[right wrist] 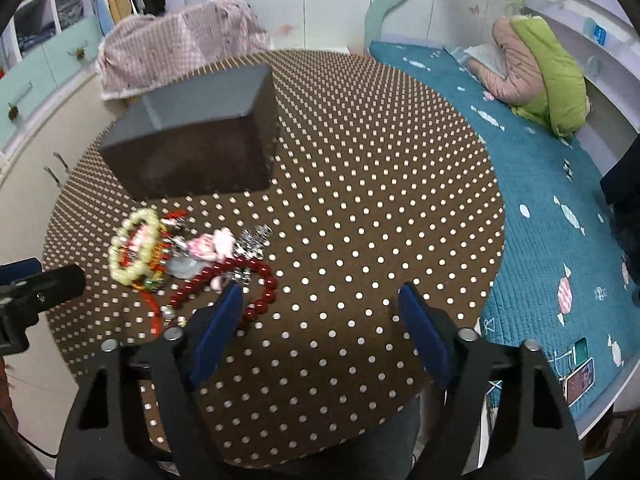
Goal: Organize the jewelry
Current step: 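Lower the right tool onto the dark red bracelet while the left tool grips the cream bracelet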
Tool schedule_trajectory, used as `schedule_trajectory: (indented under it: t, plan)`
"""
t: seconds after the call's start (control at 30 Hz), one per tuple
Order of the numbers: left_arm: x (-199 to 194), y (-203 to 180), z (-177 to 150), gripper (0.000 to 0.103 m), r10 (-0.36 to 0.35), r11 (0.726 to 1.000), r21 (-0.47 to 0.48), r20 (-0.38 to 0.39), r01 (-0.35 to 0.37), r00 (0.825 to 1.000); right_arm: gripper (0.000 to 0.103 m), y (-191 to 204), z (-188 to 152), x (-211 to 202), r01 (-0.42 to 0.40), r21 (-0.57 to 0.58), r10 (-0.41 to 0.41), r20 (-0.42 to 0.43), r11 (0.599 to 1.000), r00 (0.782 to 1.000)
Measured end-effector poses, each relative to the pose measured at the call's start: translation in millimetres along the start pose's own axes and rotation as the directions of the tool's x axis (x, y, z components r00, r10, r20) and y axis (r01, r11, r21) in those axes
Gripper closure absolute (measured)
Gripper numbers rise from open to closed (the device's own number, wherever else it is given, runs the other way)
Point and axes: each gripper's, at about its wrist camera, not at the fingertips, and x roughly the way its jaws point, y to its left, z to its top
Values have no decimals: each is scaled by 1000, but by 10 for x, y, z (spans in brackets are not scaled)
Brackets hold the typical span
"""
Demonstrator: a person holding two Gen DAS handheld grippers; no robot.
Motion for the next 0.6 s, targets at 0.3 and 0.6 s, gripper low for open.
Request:
schedule_trajectory:
  t: [0.3,0.6]
  plan:
    - [278,111,229,16,38,998,-55,-26,-40,999,64,81,37,168,-24,-106,28,33,994,999]
    - [356,144,434,35,7,998,-56,-40,-9,999,96,-48,136,222,-88,-110,91,18,990,996]
